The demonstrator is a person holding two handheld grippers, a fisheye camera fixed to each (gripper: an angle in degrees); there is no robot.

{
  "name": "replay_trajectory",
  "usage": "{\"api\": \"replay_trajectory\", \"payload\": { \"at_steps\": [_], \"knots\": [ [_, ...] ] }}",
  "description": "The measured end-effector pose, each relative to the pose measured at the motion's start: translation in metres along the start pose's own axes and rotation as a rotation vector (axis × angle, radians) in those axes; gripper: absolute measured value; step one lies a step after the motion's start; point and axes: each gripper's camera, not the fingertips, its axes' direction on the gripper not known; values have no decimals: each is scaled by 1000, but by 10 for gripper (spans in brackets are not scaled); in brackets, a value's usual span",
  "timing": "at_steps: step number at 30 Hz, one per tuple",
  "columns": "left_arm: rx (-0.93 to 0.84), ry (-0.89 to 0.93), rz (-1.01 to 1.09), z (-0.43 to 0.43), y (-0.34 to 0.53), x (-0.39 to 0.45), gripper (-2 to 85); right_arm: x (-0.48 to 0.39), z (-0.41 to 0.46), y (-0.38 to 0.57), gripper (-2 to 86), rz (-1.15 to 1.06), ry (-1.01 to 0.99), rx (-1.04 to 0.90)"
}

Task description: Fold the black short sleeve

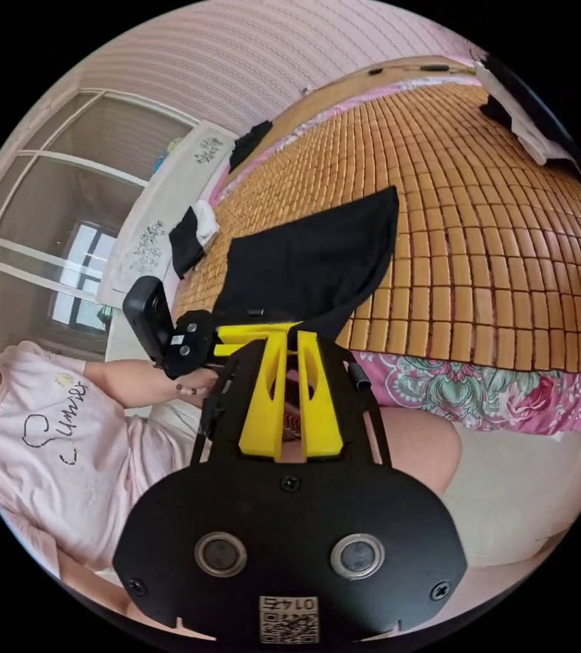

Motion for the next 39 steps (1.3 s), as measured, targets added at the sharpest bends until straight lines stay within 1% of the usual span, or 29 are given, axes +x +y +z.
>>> {"api": "replay_trajectory", "payload": {
  "at_steps": [1,3,5,6,10,13,14,15,17,19,21,24,26,27,30,32,33,35,37,39],
  "knots": [
    [19,52,-24,-5,2,-6,26,10,-6,10,48,5,-30,51],
    [61,92,-42,-17,9,-13,17,36,-12,23,74,82,-73,129],
    [62,80,-39,-26,16,-15,12,67,-13,38,127,191,-81,205],
    [77,72,-32,-34,22,-14,10,73,-11,40,141,206,-84,216],
    [119,117,-45,-61,42,-15,8,108,5,47,157,314,-168,299],
    [125,151,-41,-73,53,-14,6,128,16,44,133,382,-170,369],
    [123,154,-35,-74,55,-14,6,138,21,44,93,418,-185,387],
    [120,157,-23,-78,59,-13,5,144,22,45,73,447,-189,400],
    [119,161,-16,-82,64,-14,5,161,24,49,39,500,-269,404],
    [126,151,-21,-86,68,-16,4,159,12,56,31,459,-295,470],
    [144,167,-18,-91,67,-19,3,153,-10,64,27,407,-271,521],
    [202,278,-22,-95,56,-22,1,145,-60,78,23,352,-251,620],
    [251,334,-26,-96,48,-21,0,131,-98,77,22,302,-193,661],
    [283,358,-30,-98,43,-21,0,126,-104,73,22,286,-180,654],
    [344,377,-61,-106,44,-29,0,96,-109,37,23,197,-109,545],
    [364,377,-93,-113,52,-41,0,66,-84,-2,24,132,-56,456],
    [369,374,-131,-117,60,-53,0,59,-75,-11,24,114,-45,440],
    [364,354,-219,-121,76,-71,-1,31,-27,-49,25,67,-15,368],
    [344,237,-311,-127,99,-92,-1,16,15,-76,25,60,20,298],
    [320,184,-397,-126,117,-109,0,3,53,-99,26,69,82,224]
  ]
}}
